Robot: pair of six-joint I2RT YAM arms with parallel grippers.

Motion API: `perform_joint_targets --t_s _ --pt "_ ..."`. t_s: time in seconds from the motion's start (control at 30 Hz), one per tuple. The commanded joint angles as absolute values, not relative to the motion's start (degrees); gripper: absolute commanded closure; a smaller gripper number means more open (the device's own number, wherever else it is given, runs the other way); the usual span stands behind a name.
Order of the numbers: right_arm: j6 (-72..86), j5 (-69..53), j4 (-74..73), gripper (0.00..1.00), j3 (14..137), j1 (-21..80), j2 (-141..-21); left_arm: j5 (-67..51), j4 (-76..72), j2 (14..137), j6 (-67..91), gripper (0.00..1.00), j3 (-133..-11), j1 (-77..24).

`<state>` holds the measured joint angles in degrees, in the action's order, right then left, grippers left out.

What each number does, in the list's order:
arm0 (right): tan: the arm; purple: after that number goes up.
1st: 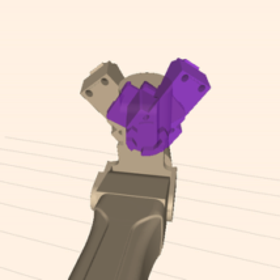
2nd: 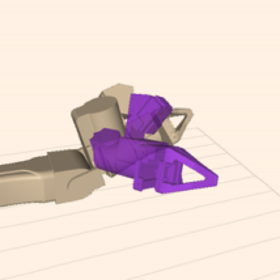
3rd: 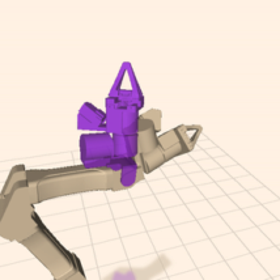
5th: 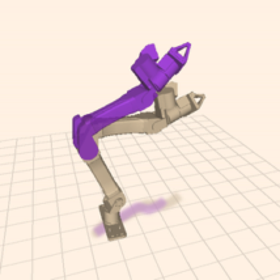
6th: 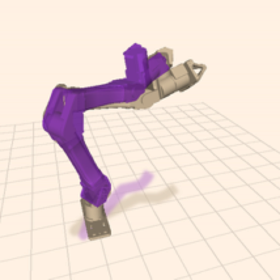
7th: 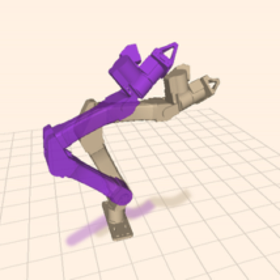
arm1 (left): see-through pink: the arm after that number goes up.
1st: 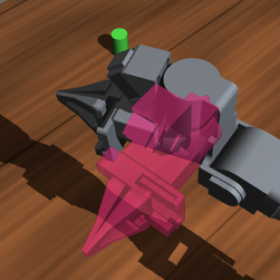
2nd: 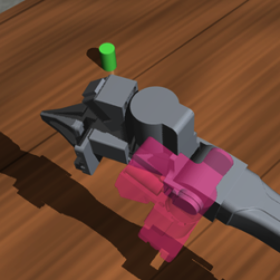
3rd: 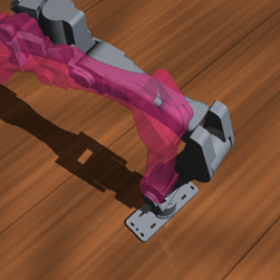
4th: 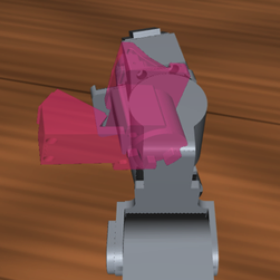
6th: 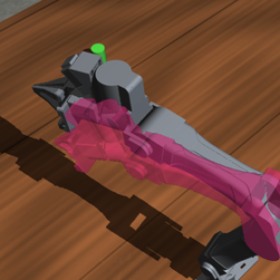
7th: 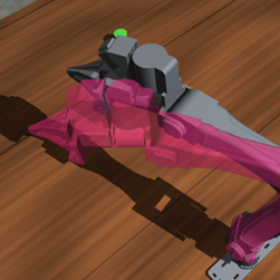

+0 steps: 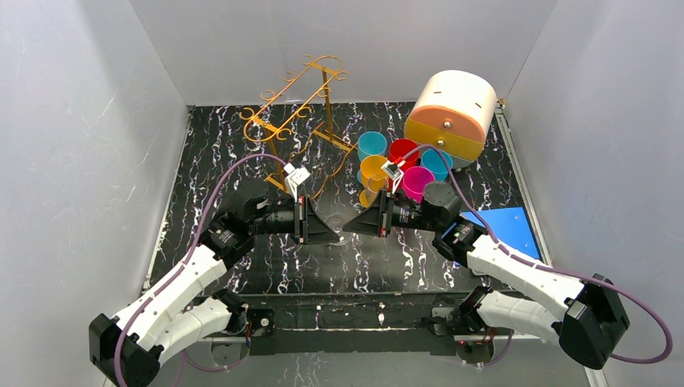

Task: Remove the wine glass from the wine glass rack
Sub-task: Place the wine glass at the center of the board.

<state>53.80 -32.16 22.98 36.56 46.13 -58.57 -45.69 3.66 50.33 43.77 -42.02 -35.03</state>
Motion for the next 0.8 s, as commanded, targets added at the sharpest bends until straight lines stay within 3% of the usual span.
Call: perform_joint_targets --t_s 0.0,0.13,0.37,0.6,0.77 --pt "52.7 -34.1 27.9 0.99 36.5 46.2 -57.2 -44.6 0.3 48.8 46.0 0.85 -40.6 -35.4" --pt "52.5 -34.9 28.0 0.99 36.5 46.2 -57.2 -43.6 -2.4 48.7 47.2 0.84 -39.4 -35.4" --pt "51.5 -36.0 26.9 0.99 36.9 46.2 -56.9 -42.3 -4.7 48.0 49.0 1.0 -37.7 -35.5" --pt "51.1 -37.0 27.0 0.98 36.5 46.2 -56.8 -38.1 -9.3 45.4 51.6 1.0 -35.4 -35.5" --pt "51.8 -36.3 24.7 0.77 38.4 46.2 -56.2 -39.3 -10.5 43.6 50.1 1.0 -35.1 -35.5"
